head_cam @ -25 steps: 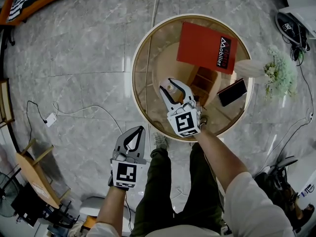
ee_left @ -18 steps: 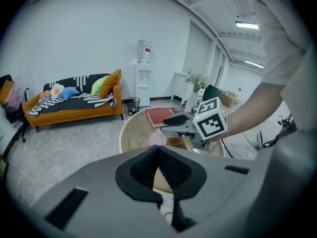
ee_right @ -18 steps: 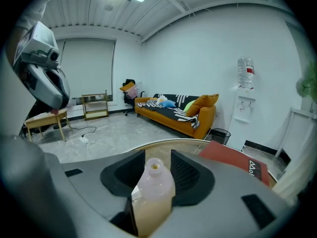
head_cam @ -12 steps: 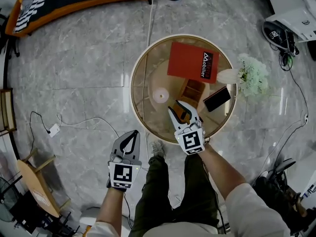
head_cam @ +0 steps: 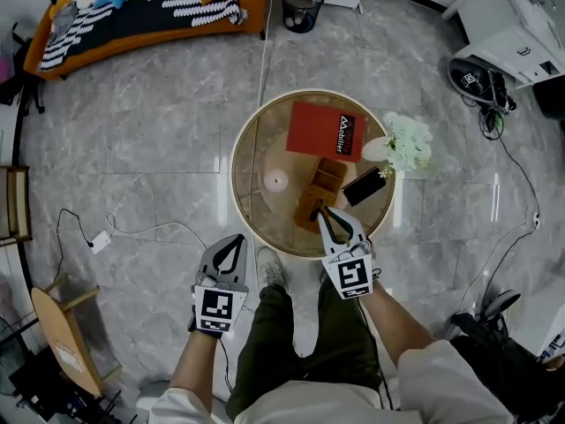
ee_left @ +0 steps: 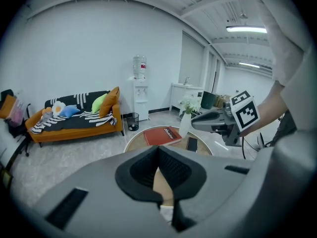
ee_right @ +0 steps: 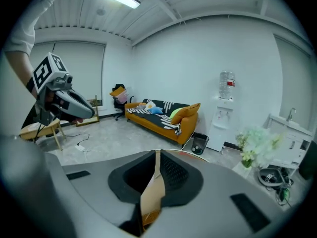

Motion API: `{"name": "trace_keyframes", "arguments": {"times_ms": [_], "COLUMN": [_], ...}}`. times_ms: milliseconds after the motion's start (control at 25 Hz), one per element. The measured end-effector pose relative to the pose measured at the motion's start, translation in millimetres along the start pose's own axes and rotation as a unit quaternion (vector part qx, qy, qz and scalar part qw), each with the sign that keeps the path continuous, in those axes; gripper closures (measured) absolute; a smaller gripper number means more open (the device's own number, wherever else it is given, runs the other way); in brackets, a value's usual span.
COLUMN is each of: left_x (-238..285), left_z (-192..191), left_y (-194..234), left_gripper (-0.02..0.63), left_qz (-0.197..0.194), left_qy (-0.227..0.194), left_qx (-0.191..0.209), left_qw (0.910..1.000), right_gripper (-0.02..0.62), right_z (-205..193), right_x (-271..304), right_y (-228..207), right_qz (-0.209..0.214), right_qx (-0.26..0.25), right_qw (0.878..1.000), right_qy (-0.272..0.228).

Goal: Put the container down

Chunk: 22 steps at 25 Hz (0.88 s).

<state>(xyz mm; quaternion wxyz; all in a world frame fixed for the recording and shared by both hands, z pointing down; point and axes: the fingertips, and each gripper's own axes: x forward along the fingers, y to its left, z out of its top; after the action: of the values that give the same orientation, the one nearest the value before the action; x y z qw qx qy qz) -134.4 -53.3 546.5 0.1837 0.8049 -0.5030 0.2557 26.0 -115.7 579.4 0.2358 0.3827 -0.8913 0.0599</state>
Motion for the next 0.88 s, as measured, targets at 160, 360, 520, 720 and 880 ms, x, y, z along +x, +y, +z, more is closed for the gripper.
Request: {"name": "trace_keyframes", "arguments": {"times_ms": [160,360,520,720,880], "left_x": [-18.6,-35.9,-51.0,-68.2,-85.3], "left_z": [19.3,40.0,52.1,67.0,77.9], "left_y": [-7.8,-13.8,-22.6,-35.5,-46.7], "left_gripper": [0.598,0.598,0.598,0.598,0.598], "left_qz": [0.007,0.013,0.014,0.011,0.009], "left_qy": [-0.010,-0.024,-0.032,-0.041,-0.048], "left_qx": [-0.001,0.000,0.002,0.009,0.015], "left_qw": [0.9999,0.9996,0.9994,0.9990,0.9987], "right_gripper": [0.563,0.572,0.574,0.574,0.574], "right_z": [21.8,43.8,58.3,74.2,86.2], "right_x": [-35.1,-67.4,-94.0,-125.7,-150.6], "right_y": [-9.4,-19.9,-19.5,-18.1,-14.1], "right_qz": [-0.009,-0.018,-0.022,-0.027,-0.032], "right_qx": [-0.003,0.004,0.004,0.005,0.004], "right_qw": [1.000,1.000,1.000,1.000,0.999], "right_qy": [-0.003,-0.005,-0.006,-0.010,-0.013]}}
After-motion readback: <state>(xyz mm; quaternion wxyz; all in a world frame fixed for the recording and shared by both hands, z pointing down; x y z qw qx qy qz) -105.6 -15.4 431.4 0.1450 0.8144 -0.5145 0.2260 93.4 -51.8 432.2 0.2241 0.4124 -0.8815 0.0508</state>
